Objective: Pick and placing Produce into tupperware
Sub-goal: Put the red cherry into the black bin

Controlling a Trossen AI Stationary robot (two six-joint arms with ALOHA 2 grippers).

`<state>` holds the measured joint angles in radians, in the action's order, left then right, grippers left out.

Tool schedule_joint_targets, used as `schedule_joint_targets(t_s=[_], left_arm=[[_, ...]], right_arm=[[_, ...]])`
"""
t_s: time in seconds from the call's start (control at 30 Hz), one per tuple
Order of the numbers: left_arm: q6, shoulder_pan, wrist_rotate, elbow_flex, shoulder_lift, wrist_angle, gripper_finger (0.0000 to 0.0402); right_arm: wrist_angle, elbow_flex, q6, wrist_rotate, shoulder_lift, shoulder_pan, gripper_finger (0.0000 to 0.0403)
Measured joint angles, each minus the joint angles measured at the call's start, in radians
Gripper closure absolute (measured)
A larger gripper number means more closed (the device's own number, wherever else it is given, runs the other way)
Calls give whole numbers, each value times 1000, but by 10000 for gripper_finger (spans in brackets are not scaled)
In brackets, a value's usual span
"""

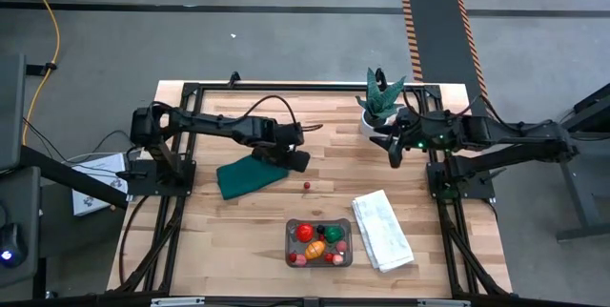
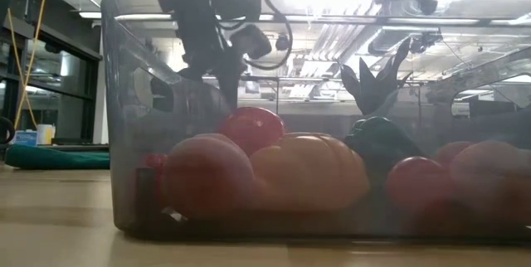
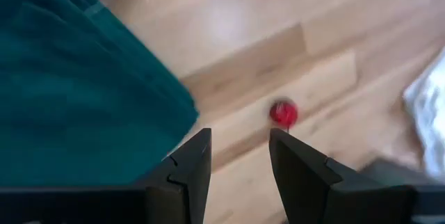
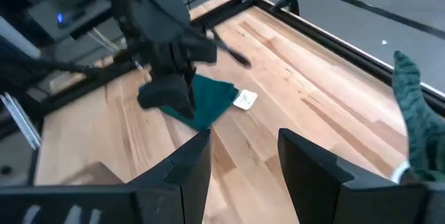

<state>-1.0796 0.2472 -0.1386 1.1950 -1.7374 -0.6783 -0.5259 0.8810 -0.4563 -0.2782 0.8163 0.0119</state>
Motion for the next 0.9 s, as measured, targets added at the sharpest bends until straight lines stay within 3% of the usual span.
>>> schedule_joint_targets(t_s=[0.2, 0.6, 0.9], left_arm=[[-119, -39, 104, 0, 1, 62, 268], [-271, -152, 166, 5, -15, 154, 268], [-296, -197, 233, 141, -34, 147, 268]], right_arm=[[-30, 0, 71, 7, -28, -1, 247], [-87, 0, 147, 79, -93, -86, 247], [-98, 0, 166, 141, -120, -131, 247]])
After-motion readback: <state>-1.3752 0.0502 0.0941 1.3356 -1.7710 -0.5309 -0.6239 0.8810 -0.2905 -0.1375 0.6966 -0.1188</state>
